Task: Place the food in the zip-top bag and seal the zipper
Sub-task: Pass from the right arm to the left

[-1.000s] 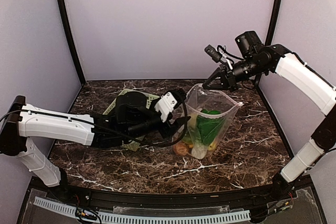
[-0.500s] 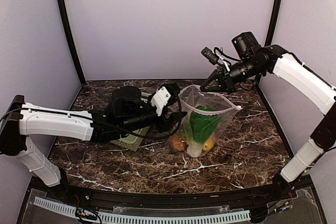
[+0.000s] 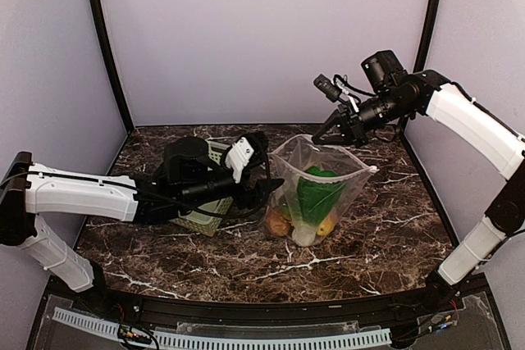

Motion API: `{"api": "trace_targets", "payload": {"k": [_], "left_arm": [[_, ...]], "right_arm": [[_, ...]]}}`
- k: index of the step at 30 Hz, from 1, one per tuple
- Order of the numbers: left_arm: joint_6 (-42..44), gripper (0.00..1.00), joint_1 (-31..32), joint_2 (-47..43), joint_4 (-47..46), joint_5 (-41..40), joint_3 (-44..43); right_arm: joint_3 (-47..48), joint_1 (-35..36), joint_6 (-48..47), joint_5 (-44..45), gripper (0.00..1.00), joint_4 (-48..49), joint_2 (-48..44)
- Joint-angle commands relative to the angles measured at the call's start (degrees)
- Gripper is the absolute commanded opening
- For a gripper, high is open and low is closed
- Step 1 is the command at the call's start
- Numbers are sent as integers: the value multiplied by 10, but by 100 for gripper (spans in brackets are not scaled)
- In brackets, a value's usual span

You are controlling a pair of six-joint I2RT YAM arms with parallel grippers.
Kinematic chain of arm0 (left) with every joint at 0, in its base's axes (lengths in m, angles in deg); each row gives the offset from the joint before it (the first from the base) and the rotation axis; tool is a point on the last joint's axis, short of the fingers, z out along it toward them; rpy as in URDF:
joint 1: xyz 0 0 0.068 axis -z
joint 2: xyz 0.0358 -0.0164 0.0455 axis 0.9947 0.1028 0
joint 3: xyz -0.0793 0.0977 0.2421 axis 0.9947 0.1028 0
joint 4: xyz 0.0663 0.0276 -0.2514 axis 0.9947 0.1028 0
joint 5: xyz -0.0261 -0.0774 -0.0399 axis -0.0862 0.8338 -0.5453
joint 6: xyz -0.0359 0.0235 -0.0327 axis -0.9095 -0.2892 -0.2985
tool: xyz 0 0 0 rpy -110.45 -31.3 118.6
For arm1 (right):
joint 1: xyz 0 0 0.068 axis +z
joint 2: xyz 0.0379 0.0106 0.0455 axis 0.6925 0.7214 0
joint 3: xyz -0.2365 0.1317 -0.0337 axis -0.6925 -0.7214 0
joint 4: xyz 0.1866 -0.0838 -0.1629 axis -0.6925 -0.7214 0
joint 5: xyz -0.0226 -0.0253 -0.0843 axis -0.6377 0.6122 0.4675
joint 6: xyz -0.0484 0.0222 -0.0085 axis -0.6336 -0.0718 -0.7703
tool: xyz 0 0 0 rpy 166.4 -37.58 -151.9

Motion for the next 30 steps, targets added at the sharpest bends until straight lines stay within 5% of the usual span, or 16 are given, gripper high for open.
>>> {"api": "trace_targets", "payload": {"k": [1, 7, 13, 18, 24, 27, 30], "left_arm": [[-10, 68, -20, 31, -23, 33, -36], [15, 63, -30, 62, -57, 119, -51], [26, 45, -34, 79, -72, 166, -60], [32, 33, -34, 81, -80, 157, -60], [25, 4, -34, 67, -77, 133, -57], [15, 1, -34, 47, -61, 107, -50], [0, 1, -35, 29, -20, 84, -50]], "right_arm": [[0, 11, -9, -11, 0, -15, -17], [-4, 12, -10, -8, 0, -15, -18], [2, 12, -9, -2, 0, -16, -11], [9, 12, -8, -1, 0, -18, -3], [23, 12, -4, 13, 0, -20, 4], [40, -3, -7, 40, 0, -23, 5], [59, -49, -16, 26, 13, -35, 1]]}}
